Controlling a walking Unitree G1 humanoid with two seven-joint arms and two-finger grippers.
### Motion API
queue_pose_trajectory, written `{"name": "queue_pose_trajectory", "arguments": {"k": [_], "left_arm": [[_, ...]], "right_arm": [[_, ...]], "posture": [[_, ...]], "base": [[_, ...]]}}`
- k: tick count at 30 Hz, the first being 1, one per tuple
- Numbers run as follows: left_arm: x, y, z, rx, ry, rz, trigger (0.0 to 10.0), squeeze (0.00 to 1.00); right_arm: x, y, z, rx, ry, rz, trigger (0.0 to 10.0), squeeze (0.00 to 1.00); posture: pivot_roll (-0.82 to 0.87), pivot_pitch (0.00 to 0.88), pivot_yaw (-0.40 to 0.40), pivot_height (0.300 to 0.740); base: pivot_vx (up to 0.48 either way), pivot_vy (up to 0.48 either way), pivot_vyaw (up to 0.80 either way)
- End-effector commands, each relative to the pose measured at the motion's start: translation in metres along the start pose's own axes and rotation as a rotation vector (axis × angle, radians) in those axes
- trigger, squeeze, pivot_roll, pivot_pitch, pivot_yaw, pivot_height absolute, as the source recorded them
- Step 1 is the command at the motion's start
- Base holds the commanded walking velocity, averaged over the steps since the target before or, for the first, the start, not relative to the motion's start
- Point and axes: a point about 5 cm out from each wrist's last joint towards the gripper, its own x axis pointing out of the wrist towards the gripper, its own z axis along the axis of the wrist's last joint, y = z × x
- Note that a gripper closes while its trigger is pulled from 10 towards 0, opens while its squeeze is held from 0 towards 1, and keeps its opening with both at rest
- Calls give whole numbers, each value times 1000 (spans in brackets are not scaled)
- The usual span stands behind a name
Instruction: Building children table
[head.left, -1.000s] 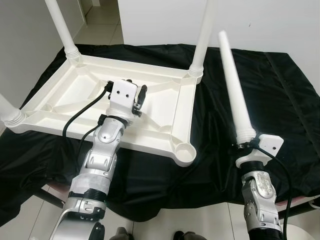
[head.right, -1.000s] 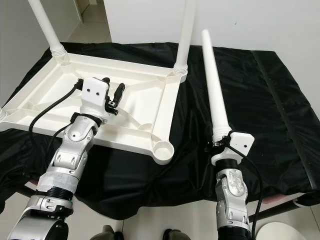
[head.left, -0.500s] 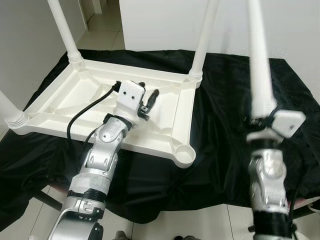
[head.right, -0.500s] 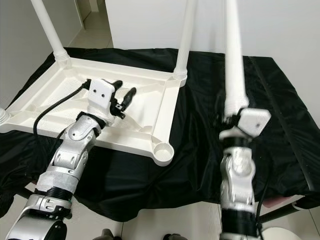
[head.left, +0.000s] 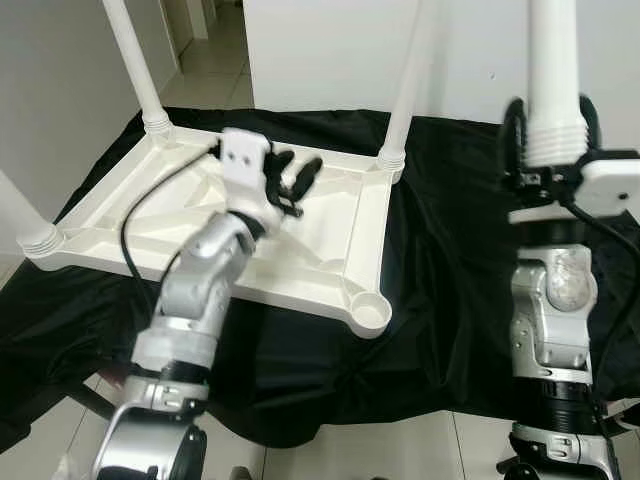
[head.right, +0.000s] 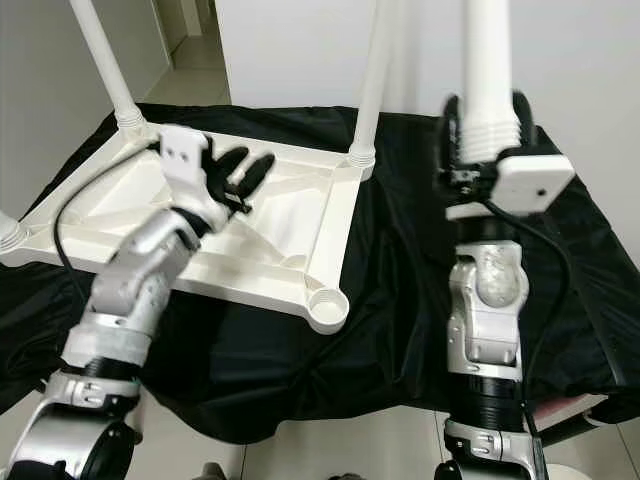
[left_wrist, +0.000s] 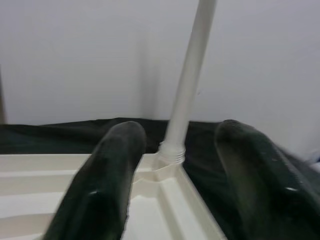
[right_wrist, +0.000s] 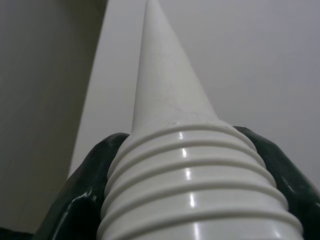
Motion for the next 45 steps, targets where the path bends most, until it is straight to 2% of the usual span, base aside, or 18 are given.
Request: {"name": "queue_pose_trajectory", "arguments": {"k": [1,5,8,10,13,14,15,16,17,18,19,21,23,26,29,40,44,45], "left_arm": [[-1,-10,6,-45,-15,-272,10000,1000],[6,-7,21,-155,-54,-299,10000,1000],[7,-8,26,-178,-60,-332,10000,1000],[8,-8,36,-261,-70,-386,10000,1000],[8,-9,39,-298,-70,-407,10000,1000],[7,-10,43,-364,-65,-444,10000,1000],[7,-10,43,-364,-65,-444,10000,1000],[6,-12,48,-436,-69,-490,10000,635],[6,-12,48,-436,-69,-490,10000,635],[6,-14,52,-492,-72,-529,10000,0],[6,-14,52,-492,-72,-529,10000,0],[4,-17,57,-563,-87,-585,10000,0],[4,-17,57,-563,-87,-585,10000,0],[3,-22,58,-588,-86,-618,10000,0],[3,-25,58,-589,-74,-633,10000,0],[5,-29,56,-587,-13,-641,10000,0],[6,-29,56,-584,-5,-633,10000,0],[8,-26,60,-595,-12,-622,10000,0]], "right_arm": [[0,3,2,12,-5,26,10000,0],[-2,15,0,47,13,102,10000,0],[-4,19,-1,60,26,128,10000,0],[-8,26,-5,85,53,179,10000,0],[-10,28,-6,93,60,193,10000,0],[-12,30,-7,116,77,210,10000,0],[-12,30,-7,116,77,210,10000,0],[-15,34,-10,156,102,234,10000,0],[-15,34,-10,156,102,234,10000,0],[-18,37,-12,196,125,252,10000,0],[-18,37,-12,196,125,252,10000,0],[-22,43,-15,267,155,277,10000,0],[-22,43,-15,267,155,277,10000,0],[-30,52,-18,373,194,323,10000,0],[-36,57,-20,428,217,358,10000,0],[-52,68,-19,535,269,480,10000,0],[-55,69,-19,555,276,493,10000,0],[-62,66,-19,576,290,496,10000,0]], "posture": [[-24,15,-4,740],[-40,27,11,740],[-40,27,11,740],[-44,31,14,740],[-44,31,14,740],[-45,34,14,740],[-45,34,14,740],[-45,37,18,740],[-45,37,18,740],[-44,38,18,740],[-44,38,18,740],[-43,39,24,740],[-43,39,24,740],[-43,39,28,740],[-39,41,34,740],[-38,45,62,740],[-39,46,65,740],[-35,49,71,740]], "base": [[0,0,0],[0,0,0],[0,0,0],[0,0,0],[0,0,0],[0,0,0],[0,0,0],[0,0,0],[0,0,0],[0,0,0],[0,0,0],[0,0,0],[0,0,0],[0,0,0],[0,0,0],[0,0,0],[0,0,0],[0,0,0]]}}
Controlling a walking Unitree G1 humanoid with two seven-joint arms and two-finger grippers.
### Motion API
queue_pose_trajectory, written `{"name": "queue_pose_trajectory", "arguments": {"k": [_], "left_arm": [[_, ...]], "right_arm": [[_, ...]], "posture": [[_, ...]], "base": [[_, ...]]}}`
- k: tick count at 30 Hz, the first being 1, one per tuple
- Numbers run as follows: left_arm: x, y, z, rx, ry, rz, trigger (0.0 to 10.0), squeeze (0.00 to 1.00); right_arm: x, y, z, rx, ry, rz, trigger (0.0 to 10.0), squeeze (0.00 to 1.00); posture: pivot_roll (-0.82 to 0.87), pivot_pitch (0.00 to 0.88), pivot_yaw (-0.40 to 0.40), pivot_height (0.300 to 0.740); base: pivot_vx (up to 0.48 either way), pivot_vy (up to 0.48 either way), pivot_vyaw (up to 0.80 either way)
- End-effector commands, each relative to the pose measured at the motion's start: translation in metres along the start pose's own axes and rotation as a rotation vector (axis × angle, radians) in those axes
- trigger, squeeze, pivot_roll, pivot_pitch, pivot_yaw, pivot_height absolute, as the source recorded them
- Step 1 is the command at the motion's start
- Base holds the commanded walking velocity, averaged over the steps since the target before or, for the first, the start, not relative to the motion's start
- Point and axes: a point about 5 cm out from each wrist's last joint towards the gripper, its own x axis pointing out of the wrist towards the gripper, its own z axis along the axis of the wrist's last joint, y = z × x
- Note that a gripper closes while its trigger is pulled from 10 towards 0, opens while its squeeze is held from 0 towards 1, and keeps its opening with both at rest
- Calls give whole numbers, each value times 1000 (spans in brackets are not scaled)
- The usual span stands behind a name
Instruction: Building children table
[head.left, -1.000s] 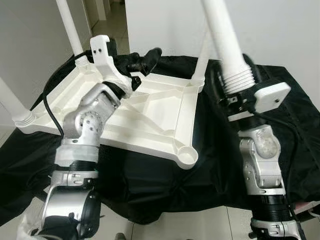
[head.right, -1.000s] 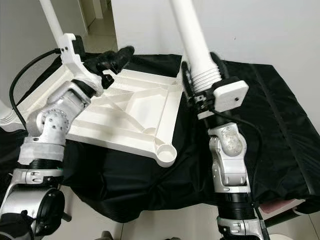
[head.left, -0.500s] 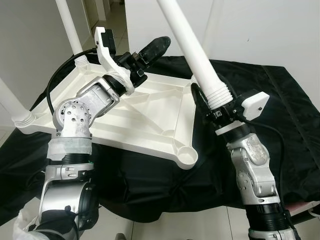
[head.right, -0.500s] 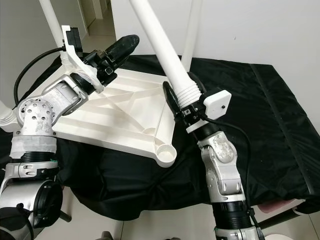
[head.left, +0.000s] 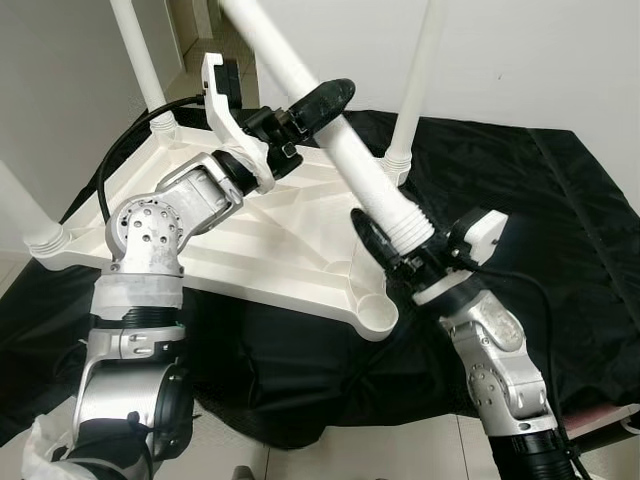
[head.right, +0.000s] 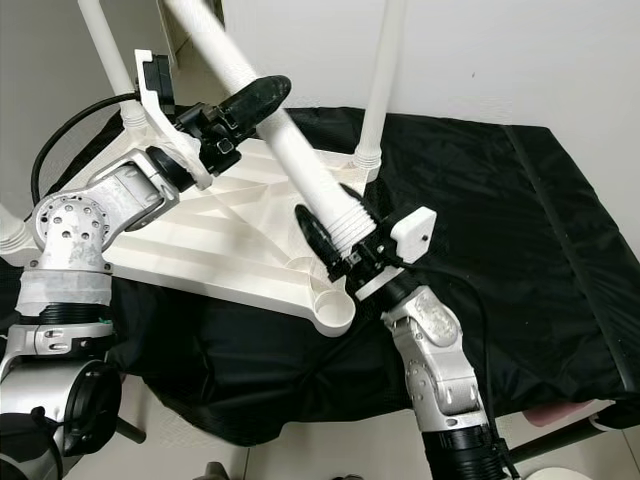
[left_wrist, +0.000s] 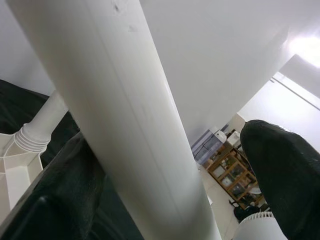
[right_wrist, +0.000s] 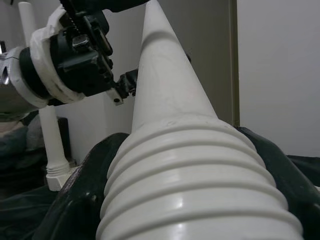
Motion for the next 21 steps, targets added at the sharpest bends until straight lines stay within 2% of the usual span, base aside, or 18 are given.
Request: {"name": "queue_pose_trajectory", "arguments": {"k": [1,2,3,4,5,6,7,10,11,20,21], "left_arm": [[0,-19,7,7,-2,-304,10000,0],[1,-20,13,-2,-20,-297,10000,0],[1,-20,13,-2,-20,-297,10000,0],[1,-21,18,-4,-33,-293,6863,0],[1,-21,18,-4,-33,-293,6863,0],[1,-21,22,-11,-51,-288,863,0],[0,-22,26,-32,-73,-300,0,0],[-2,-23,29,-62,-97,-324,0,0],[-4,-28,29,-85,-104,-367,0,0],[-3,-30,24,-105,-84,-382,0,0],[-2,-27,23,-102,-74,-357,2157,0]], "right_arm": [[-3,3,1,23,-5,24,10000,0],[-10,3,1,51,2,21,10000,0],[-10,3,1,51,2,21,10000,0],[-17,2,0,70,7,9,10000,0],[-17,2,0,70,7,9,10000,0],[-24,1,-1,79,19,-3,10000,0],[-29,0,-1,86,27,-12,10000,0],[-34,0,-2,100,46,-7,10000,0],[-39,0,-4,110,69,-3,10000,0],[-45,-2,-6,100,109,24,10000,0],[-43,-2,-6,107,110,28,10000,0]], "posture": [[-35,49,71,740],[-34,52,74,740],[-34,52,74,740],[-34,53,78,740],[-34,53,78,740],[-32,55,82,740],[-33,55,84,740],[-34,56,89,740],[-38,57,93,740],[-38,62,97,740],[-37,63,96,740]], "base": [[0,0,0],[0,0,0],[0,0,0],[0,0,0],[0,0,0],[0,0,0],[0,0,0],[0,0,0],[0,0,0],[0,0,0],[0,0,0]]}}
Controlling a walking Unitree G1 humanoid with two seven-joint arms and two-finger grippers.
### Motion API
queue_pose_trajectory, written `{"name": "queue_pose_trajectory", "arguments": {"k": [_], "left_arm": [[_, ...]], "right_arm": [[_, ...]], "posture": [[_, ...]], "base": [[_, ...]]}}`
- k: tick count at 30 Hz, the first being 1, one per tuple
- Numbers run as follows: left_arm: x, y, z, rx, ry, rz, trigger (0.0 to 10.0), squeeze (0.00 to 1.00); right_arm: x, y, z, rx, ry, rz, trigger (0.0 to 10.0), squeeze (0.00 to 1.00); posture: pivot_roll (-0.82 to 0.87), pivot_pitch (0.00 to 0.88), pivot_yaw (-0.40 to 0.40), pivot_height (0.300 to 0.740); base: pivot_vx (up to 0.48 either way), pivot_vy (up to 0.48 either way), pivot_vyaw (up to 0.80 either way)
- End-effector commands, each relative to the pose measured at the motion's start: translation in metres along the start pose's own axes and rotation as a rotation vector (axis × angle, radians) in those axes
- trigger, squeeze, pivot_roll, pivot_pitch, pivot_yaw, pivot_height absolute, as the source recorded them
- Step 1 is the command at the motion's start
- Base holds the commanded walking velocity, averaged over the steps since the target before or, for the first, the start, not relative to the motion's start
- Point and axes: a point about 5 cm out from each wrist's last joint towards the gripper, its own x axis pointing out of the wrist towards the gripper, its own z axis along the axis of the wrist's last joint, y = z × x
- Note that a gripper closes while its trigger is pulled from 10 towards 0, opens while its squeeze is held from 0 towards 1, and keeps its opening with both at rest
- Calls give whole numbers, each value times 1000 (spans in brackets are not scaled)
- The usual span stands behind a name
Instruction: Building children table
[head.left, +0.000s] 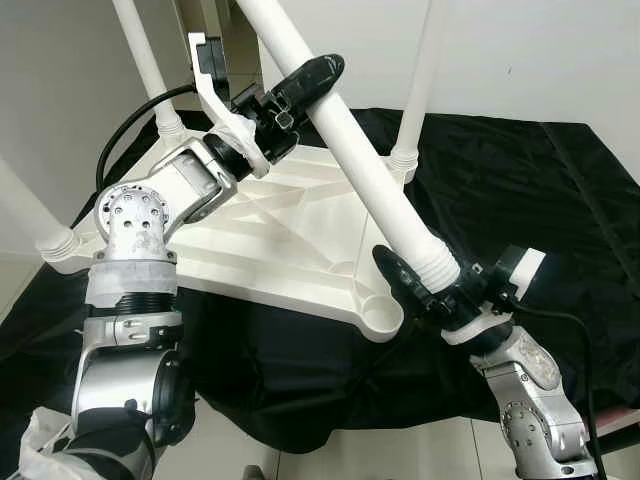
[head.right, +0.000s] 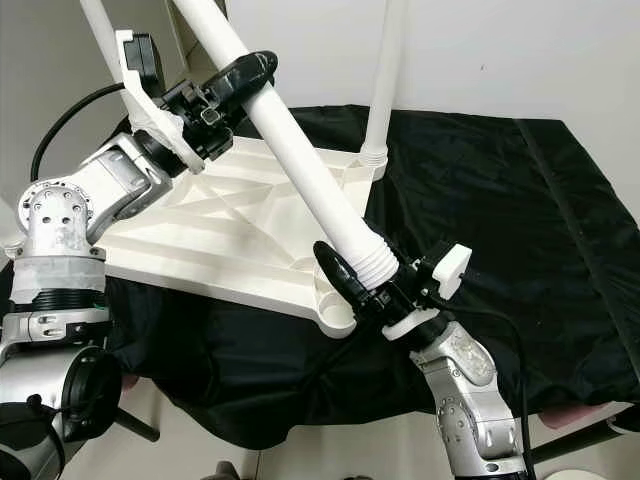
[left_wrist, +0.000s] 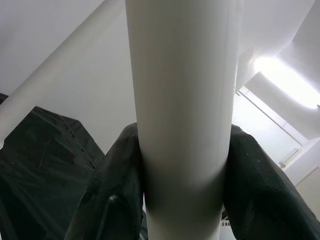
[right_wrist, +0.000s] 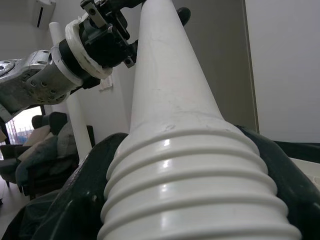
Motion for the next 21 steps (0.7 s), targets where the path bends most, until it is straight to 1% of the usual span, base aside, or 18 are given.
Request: {"name": "queue_pose_trajectory", "arguments": {"k": [1,2,3,4,7,8,9,10,11,13,14,16,17,18,19,21], "left_arm": [[0,-19,6,30,-10,-244,2157,0],[1,-16,6,31,-4,-217,10000,0],[1,-13,5,33,0,-198,10000,0],[1,-12,6,40,2,-179,10000,0],[1,-11,6,45,3,-171,10000,0],[0,-10,8,55,-1,-158,10000,0],[-1,-8,10,89,-7,-128,10000,0],[-1,-8,10,89,-7,-128,10000,0],[-2,-5,12,115,-12,-104,10000,0],[-2,-5,12,115,-12,-104,10000,0],[-3,-3,14,158,-11,-74,10000,0],[-3,-3,14,158,-11,-74,10000,0],[-4,1,16,212,-8,-41,10000,0],[-4,1,16,212,-8,-41,10000,0],[-5,6,19,247,-19,-10,10000,0],[-5,6,19,247,-19,-10,10000,0]], "right_arm": [[-5,-2,-9,27,66,-13,10000,0],[-4,-2,-10,50,67,-10,10000,831],[-3,-2,-10,67,67,-7,10000,831],[-3,-2,-10,80,68,-8,10000,1000],[-3,-2,-10,86,69,-9,10000,1000],[-4,-2,-10,86,68,-10,10000,1000],[-6,-3,-8,97,63,-23,10000,1000],[-6,-3,-8,97,63,-23,10000,1000],[-7,-4,-8,93,67,-35,10000,1000],[-7,-4,-8,93,67,-35,10000,1000],[-11,-6,-9,84,85,-60,10000,1000],[-11,-6,-9,84,85,-60,10000,1000],[-15,-9,-10,80,105,-81,10000,1000],[-15,-9,-10,80,105,-81,10000,1000],[-19,-10,-11,74,126,-96,10000,0],[-19,-10,-11,74,126,-96,10000,0]], "posture": [[-37,63,96,740],[-37,63,96,740],[-37,63,96,740],[-33,65,91,740],[-33,65,91,740],[-33,65,91,740],[-32,69,81,740],[-32,69,81,740],[-32,69,81,740],[-32,69,81,740],[-33,70,75,740],[-33,70,75,740],[-34,71,72,740],[-34,71,72,740],[-39,72,67,740],[-39,72,67,740]], "base": [[0,0,0],[0,0,0],[0,0,0],[0,0,0],[0,0,0],[0,0,0],[0,0,0],[0,0,0],[0,0,0],[0,0,0],[0,0,0],[0,0,0],[0,0,0],[0,0,0],[0,0,0],[0,0,0]]}}
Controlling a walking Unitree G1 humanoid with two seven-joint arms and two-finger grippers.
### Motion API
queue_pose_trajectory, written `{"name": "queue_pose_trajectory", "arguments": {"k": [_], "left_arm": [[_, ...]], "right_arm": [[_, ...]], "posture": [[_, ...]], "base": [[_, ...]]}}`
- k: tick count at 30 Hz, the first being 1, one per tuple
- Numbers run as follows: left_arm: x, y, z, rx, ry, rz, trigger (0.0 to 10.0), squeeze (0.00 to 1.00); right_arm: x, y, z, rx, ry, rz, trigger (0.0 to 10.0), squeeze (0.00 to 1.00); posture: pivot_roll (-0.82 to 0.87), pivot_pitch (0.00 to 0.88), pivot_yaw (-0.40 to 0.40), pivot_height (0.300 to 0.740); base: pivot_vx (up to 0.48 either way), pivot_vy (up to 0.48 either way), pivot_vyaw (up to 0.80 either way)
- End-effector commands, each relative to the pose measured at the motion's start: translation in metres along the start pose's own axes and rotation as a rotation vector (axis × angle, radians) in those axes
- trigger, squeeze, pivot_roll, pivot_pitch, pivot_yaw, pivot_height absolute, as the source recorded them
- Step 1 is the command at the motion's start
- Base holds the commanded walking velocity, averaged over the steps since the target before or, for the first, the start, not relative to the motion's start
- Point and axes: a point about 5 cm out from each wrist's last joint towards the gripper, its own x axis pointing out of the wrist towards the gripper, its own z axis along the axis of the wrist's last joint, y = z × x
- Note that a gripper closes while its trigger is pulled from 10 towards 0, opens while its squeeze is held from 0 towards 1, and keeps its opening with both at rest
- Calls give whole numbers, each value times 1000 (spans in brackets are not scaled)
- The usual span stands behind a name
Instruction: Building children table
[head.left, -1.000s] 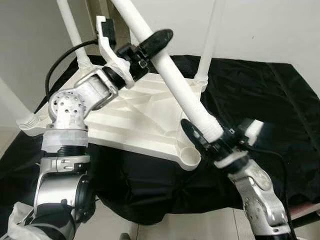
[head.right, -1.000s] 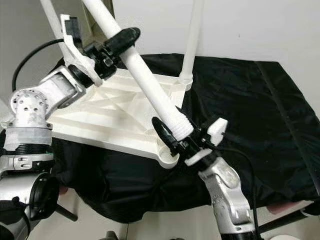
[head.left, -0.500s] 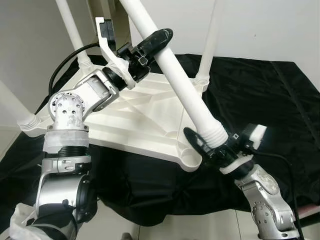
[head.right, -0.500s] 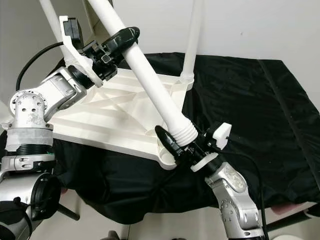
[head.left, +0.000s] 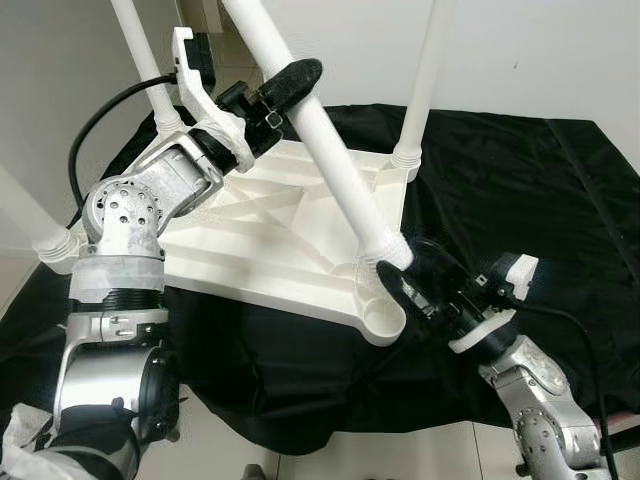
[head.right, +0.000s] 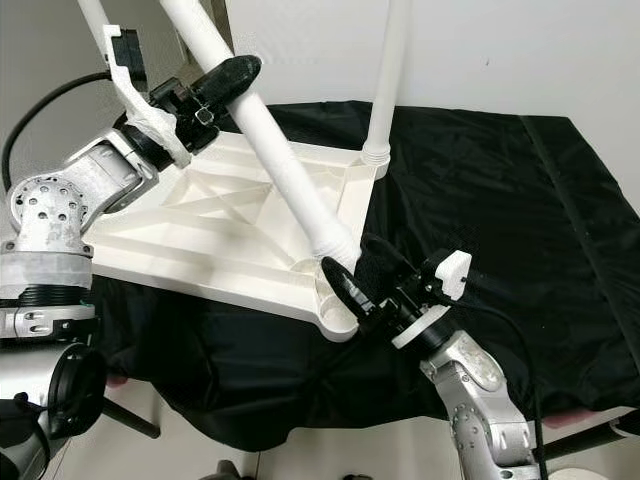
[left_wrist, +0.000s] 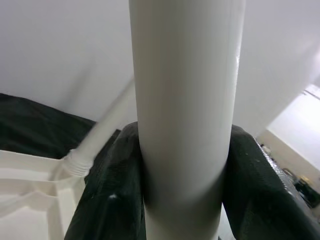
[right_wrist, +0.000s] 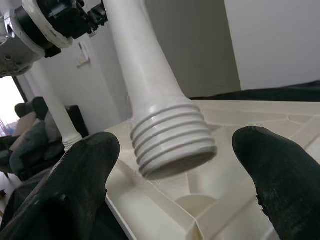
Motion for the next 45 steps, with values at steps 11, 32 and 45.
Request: {"name": "queue_pose_trajectory", "arguments": {"k": [11,32,45], "left_arm": [[-2,19,25,50,-144,6,10000,0],[15,12,4,419,-187,112,10000,0],[37,-29,-37,632,-123,-34,10000,0]], "right_arm": [[-22,-13,-5,-64,113,-147,10000,0],[32,-38,12,-325,236,-291,10000,0],[78,-16,5,-336,229,-174,10000,0]], "posture": [[-72,83,54,740],[-52,43,13,740],[-41,20,4,740]], "base": [[0,0,0],[0,0,0],[0,0,0]]}}
